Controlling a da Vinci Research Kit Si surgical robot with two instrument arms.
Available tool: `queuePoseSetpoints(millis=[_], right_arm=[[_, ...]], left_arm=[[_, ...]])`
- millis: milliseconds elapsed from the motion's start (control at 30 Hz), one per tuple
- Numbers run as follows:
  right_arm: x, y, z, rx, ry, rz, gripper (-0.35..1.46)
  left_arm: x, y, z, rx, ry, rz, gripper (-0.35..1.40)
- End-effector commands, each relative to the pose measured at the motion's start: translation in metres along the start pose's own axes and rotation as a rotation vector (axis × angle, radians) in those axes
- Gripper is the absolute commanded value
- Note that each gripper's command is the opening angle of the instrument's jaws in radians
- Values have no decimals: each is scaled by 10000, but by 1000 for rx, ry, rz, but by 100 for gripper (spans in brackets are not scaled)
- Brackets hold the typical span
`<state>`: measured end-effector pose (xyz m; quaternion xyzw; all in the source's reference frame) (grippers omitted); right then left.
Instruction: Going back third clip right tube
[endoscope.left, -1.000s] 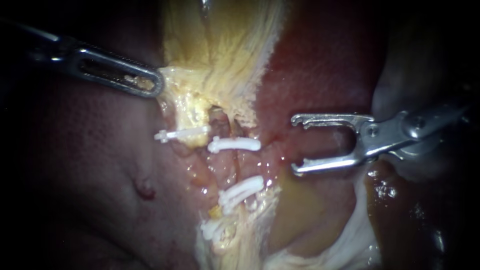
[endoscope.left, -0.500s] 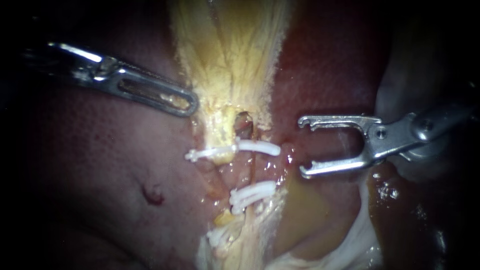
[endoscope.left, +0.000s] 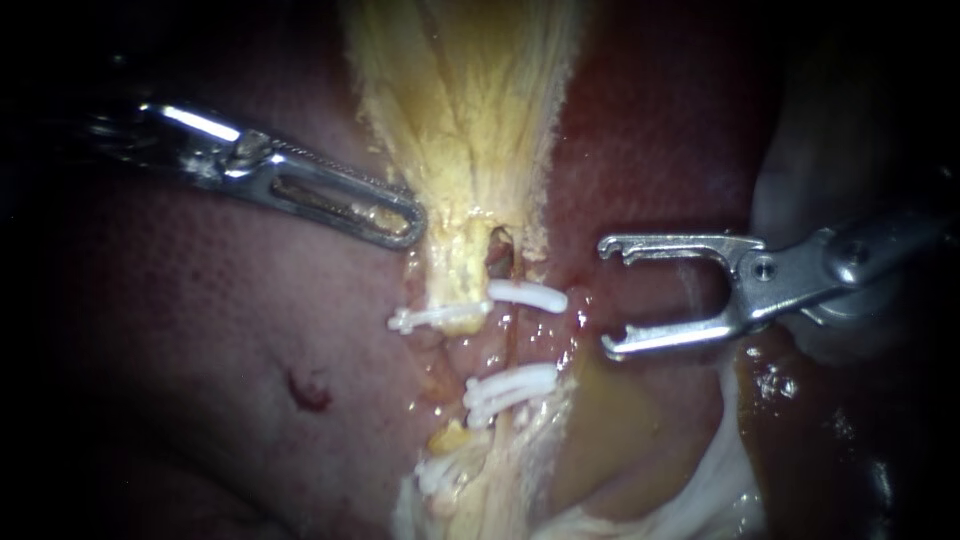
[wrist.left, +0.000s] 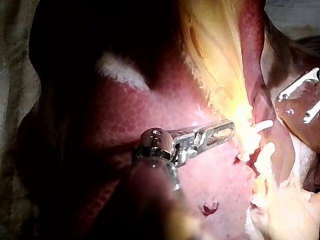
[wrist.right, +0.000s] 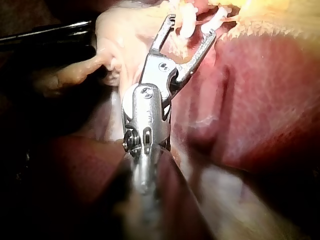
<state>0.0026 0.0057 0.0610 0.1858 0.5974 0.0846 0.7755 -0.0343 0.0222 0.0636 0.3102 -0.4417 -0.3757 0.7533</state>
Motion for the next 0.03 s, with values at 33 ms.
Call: queuePoseSetpoints(millis=[33], right_arm=[[1, 0, 1, 2, 1, 0, 50]], left_arm=[[0, 0, 0, 1, -1, -1, -35]])
